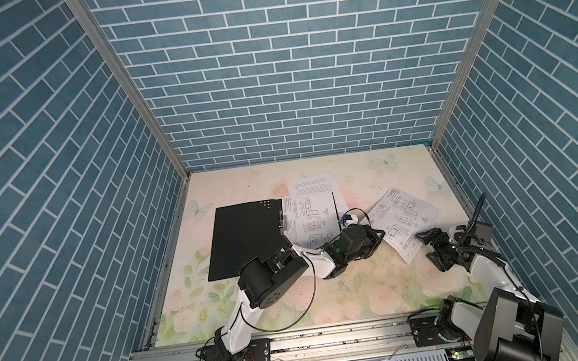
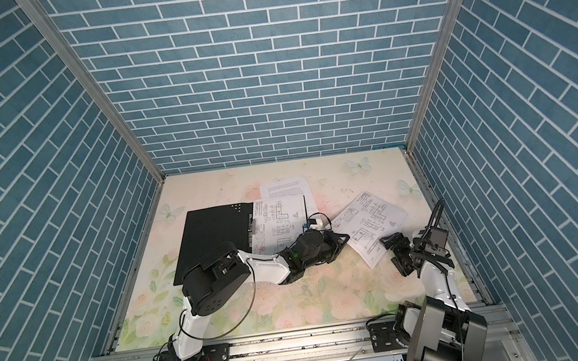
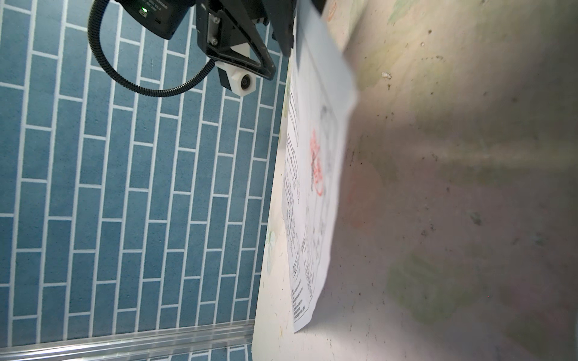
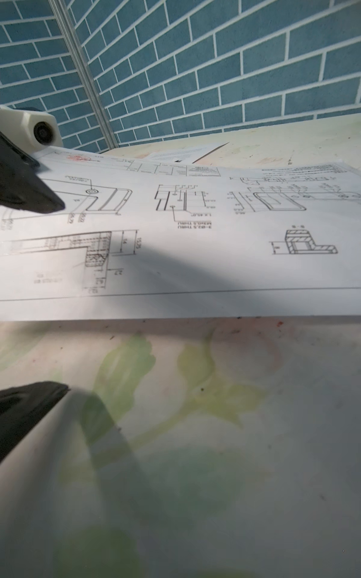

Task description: Put the files into the folder

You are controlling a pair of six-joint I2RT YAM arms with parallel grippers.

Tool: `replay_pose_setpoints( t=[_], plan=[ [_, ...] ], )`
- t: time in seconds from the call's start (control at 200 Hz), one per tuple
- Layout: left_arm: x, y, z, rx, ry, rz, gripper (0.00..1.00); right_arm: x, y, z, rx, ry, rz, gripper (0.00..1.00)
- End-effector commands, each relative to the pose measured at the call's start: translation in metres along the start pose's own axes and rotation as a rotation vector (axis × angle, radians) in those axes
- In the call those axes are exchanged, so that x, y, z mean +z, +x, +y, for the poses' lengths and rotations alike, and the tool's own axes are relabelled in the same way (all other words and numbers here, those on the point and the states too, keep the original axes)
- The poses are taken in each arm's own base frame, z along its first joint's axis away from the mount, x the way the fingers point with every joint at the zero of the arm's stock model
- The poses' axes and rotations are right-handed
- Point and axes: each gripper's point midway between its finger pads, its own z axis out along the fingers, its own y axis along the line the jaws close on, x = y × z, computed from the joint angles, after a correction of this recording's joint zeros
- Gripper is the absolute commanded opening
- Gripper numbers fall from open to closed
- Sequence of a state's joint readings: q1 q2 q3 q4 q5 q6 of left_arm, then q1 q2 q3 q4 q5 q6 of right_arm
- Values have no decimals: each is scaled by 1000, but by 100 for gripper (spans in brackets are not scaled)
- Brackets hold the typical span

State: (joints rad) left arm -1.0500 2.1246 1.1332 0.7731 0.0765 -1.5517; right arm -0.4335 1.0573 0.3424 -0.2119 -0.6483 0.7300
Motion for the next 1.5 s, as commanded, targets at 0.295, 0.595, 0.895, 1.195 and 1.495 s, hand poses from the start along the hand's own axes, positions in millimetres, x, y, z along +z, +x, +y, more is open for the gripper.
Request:
replay_pose_setpoints(
  t=[0.295,0.595,0.895,1.195,1.495],
  plan=[
    [-9,-3,-29,9,65,-8,8,19,-20,2,57,-134,-99,75],
    [-6,1,-28,-9,70,1,8,20,-30,12,77,-210,-144,66],
    [-5,5,-27,-8,66,2,8,22,-37,24,91,-297,-155,56],
    [-4,7,-20,-15,56,0,8,18,-40,35,92,-350,-157,44],
    [-5,4,-14,-18,43,-8,8,10,-36,42,88,-349,-146,32]
  ],
)
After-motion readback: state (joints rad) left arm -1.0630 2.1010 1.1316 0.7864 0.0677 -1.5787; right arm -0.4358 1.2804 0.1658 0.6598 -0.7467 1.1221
